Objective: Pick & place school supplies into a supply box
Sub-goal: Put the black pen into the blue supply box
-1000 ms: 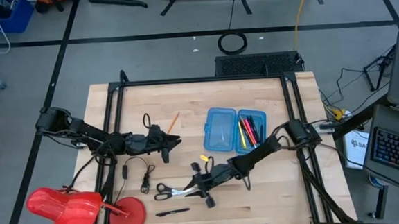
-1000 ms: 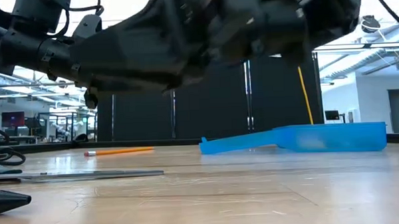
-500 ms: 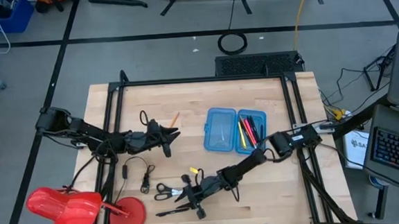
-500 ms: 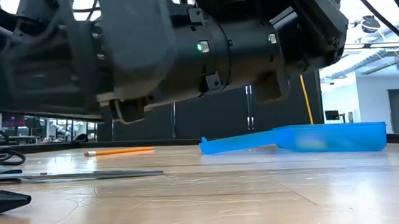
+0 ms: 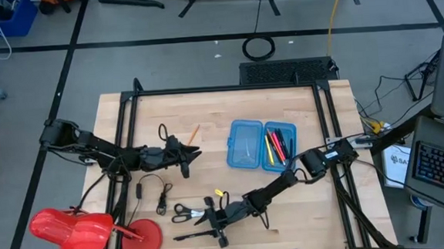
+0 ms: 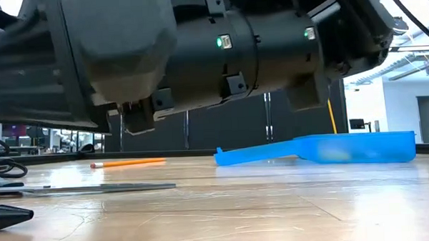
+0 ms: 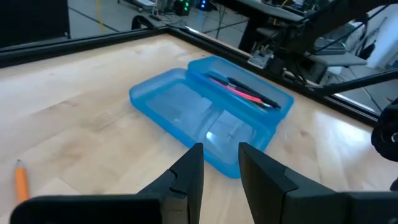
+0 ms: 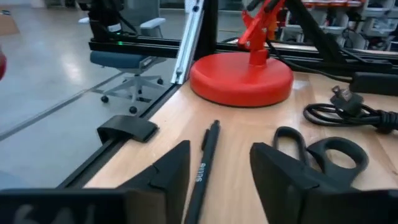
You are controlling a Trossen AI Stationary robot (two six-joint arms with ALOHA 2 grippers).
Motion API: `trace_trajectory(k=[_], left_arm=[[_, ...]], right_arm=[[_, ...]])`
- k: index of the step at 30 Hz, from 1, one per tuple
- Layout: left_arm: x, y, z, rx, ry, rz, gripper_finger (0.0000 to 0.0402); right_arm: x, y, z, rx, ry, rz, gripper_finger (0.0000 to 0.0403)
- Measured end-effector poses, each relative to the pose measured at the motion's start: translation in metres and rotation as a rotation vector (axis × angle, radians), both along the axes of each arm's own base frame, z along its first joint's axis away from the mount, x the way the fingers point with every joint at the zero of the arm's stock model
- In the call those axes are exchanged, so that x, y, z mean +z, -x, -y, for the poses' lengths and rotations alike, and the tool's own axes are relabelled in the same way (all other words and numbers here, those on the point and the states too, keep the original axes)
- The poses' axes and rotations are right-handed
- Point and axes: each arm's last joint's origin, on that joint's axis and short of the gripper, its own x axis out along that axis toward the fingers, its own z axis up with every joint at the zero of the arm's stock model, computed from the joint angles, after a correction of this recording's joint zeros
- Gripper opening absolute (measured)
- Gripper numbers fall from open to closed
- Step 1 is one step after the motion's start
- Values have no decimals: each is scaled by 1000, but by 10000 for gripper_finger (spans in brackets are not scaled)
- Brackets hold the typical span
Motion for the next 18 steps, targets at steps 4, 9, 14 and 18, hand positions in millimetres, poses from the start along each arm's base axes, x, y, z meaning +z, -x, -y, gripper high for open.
trace_trajectory(k=[4, 9, 14, 18], left_arm=[[0, 0, 3, -20, 2, -1, 104], [0, 1, 7, -40, 5, 0, 104], [0, 1, 9, -50, 4, -1, 104], [0, 1, 9, -49, 0, -2, 104]], right_arm=[[2, 2, -10, -40, 6, -13, 193], [1, 4, -19, -38, 34, -52, 207], [2, 7, -25, -40, 65, -41, 199], [-10, 7, -25, -40, 80, -68, 194]])
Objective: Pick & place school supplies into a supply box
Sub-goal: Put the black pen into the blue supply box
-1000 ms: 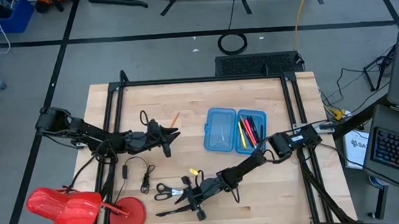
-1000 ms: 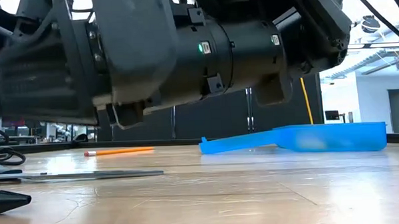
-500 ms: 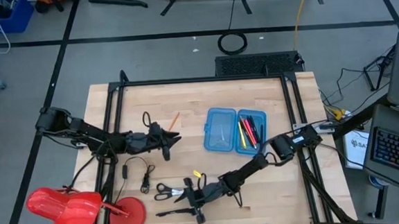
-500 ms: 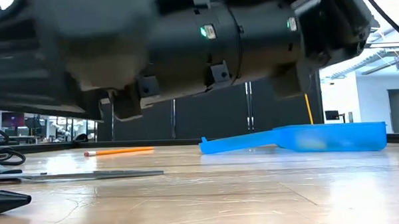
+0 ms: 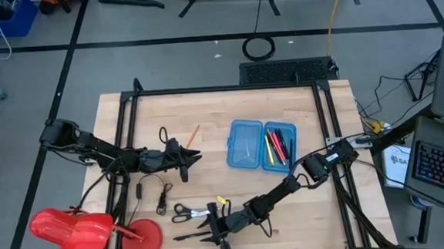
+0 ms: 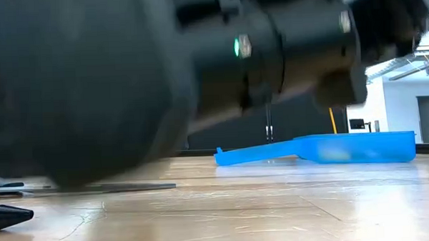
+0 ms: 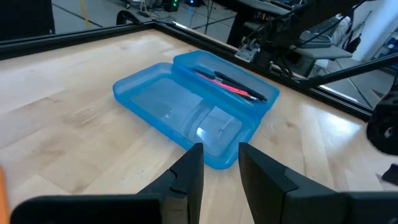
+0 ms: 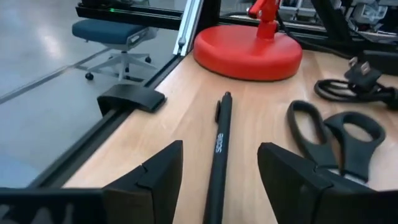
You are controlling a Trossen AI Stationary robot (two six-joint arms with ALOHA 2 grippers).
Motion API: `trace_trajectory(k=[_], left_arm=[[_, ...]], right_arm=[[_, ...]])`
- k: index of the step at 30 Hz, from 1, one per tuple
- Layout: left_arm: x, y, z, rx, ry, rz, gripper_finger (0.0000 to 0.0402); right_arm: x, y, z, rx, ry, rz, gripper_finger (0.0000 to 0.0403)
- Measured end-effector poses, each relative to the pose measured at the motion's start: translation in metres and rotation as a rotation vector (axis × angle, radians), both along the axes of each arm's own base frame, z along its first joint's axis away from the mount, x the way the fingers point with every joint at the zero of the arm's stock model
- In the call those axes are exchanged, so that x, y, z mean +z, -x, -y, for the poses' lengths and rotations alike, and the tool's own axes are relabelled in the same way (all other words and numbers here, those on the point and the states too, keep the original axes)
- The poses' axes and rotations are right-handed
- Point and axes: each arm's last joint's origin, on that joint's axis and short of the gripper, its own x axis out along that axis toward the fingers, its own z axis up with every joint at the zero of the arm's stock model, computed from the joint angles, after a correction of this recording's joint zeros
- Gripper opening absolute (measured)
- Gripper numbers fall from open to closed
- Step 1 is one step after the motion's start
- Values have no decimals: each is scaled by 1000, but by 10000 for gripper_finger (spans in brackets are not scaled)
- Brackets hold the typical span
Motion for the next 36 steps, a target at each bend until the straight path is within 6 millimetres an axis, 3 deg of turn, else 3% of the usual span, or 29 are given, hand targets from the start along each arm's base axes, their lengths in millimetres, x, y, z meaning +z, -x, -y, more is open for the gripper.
trace_trajectory(k=[5, 10, 26, 36], left_arm=[[0, 0, 0, 1, -3, -4, 104], [-2, 1, 0, 2, -6, -24, 104], [-3, 1, 0, 3, -9, -30, 104], [-3, 1, -1, 7, -22, -33, 104]], right_arm=[[-19, -7, -6, 9, 6, 12, 193], [-15, -13, -13, 22, 15, -12, 192], [-22, -18, -1, 0, -26, -63, 191], [-23, -19, 2, 20, -33, -78, 125]])
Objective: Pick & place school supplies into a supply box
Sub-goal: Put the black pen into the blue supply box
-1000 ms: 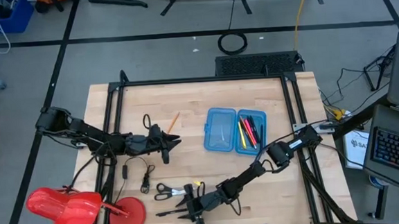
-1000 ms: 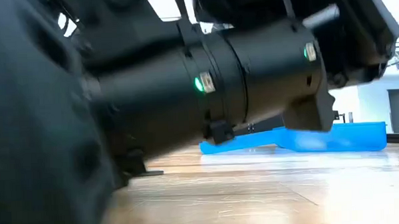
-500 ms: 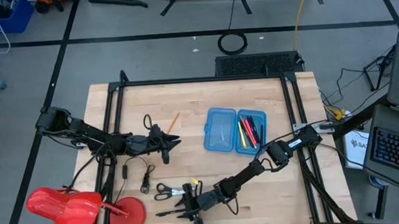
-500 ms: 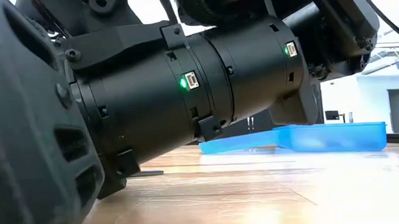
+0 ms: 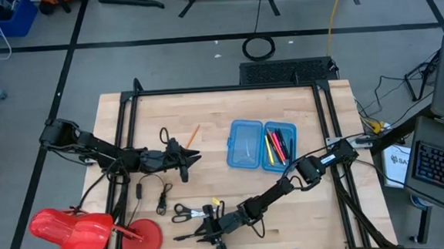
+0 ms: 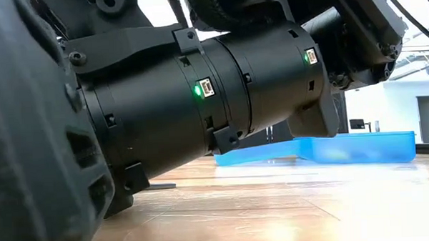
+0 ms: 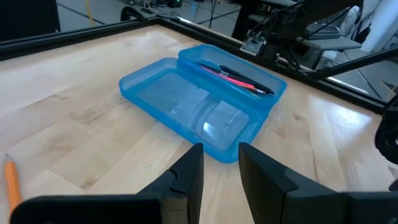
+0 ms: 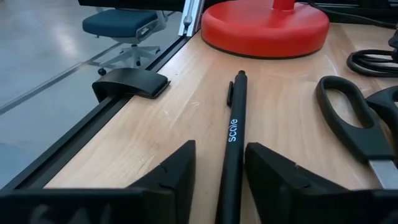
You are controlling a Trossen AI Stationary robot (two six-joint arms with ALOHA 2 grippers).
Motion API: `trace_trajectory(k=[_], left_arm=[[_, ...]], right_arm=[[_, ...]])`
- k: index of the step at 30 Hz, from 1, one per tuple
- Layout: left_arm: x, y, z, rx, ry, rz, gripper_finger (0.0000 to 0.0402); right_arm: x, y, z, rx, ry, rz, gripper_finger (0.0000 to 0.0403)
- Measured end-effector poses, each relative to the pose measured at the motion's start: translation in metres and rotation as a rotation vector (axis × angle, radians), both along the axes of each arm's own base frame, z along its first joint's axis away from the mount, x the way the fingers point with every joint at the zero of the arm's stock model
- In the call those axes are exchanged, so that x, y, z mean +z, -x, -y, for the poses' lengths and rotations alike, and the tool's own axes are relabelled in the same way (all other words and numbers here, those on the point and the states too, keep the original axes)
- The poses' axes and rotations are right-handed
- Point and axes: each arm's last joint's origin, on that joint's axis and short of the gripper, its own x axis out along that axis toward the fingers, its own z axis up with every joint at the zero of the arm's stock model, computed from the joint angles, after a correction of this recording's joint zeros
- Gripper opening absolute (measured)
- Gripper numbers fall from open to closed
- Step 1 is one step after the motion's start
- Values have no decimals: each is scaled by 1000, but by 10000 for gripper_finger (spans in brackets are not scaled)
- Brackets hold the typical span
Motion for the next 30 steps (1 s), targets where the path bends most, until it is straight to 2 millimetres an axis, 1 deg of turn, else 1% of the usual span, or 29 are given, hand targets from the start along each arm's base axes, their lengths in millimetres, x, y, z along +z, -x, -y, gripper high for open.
trace_trajectory(k=[9, 12, 19, 30], left_arm=[[0, 0, 0, 8, -13, -2, 104], [0, 0, 0, 8, -13, -2, 104], [0, 0, 0, 8, -13, -2, 104], [-1, 0, 0, 8, -17, -18, 104]], right_arm=[[-2, -2, 6, -22, -8, -22, 44], [-2, -2, 6, -17, -10, -28, 24], [-4, -2, 7, -6, -8, -43, 23], [1, -2, 6, 2, 2, -23, 23]])
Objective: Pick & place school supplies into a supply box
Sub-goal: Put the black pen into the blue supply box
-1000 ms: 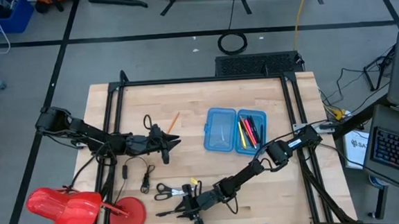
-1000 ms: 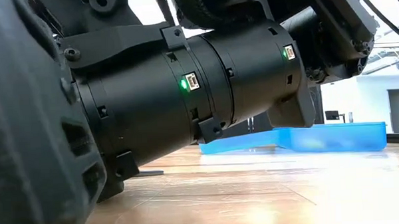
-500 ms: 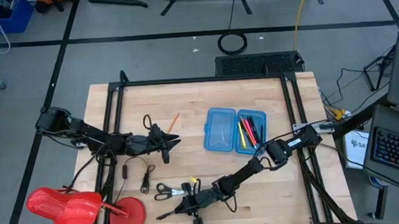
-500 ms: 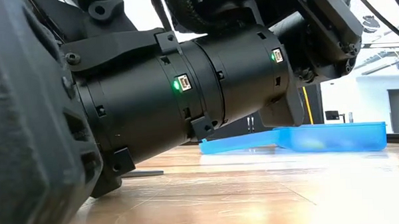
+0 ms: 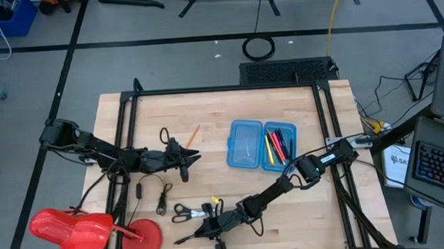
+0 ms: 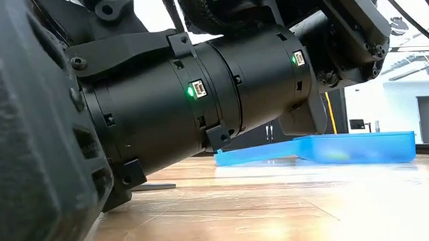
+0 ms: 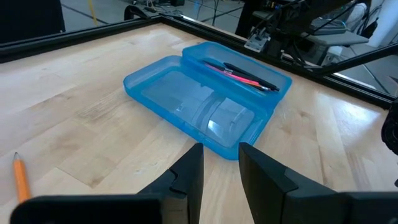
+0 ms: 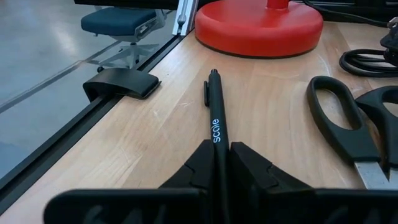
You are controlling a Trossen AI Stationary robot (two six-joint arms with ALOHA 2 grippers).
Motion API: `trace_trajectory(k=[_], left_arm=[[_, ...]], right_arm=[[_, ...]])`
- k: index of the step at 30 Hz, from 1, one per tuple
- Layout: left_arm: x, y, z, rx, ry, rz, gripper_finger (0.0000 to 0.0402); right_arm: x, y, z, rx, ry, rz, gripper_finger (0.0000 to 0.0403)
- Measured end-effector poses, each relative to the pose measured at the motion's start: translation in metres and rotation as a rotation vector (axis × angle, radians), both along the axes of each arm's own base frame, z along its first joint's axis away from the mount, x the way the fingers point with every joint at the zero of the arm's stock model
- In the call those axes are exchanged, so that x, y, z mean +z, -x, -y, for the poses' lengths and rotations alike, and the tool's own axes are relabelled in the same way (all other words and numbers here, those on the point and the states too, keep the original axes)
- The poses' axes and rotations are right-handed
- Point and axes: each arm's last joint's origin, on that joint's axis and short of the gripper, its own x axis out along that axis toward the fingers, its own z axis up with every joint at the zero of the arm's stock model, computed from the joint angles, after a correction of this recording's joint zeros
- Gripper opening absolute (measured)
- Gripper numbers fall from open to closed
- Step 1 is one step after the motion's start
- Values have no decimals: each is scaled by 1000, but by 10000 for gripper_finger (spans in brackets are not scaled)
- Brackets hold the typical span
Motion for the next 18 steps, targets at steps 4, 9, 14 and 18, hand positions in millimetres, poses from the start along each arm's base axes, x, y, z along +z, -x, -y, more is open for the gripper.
trace_trajectory(k=[4, 9, 14, 18], left_arm=[[-1, 0, 0, 0, -1, -6, 104], [-1, 0, 0, 0, -2, -8, 104], [-1, 0, 0, 0, -1, -12, 104], [-1, 0, 0, -1, -2, -13, 104]], right_arm=[[5, -1, 1, -1, 6, 3, 23], [12, -1, 3, -12, 13, 5, 23], [17, -1, 4, -30, 34, -6, 23], [23, -1, 4, -26, 52, 10, 23]])
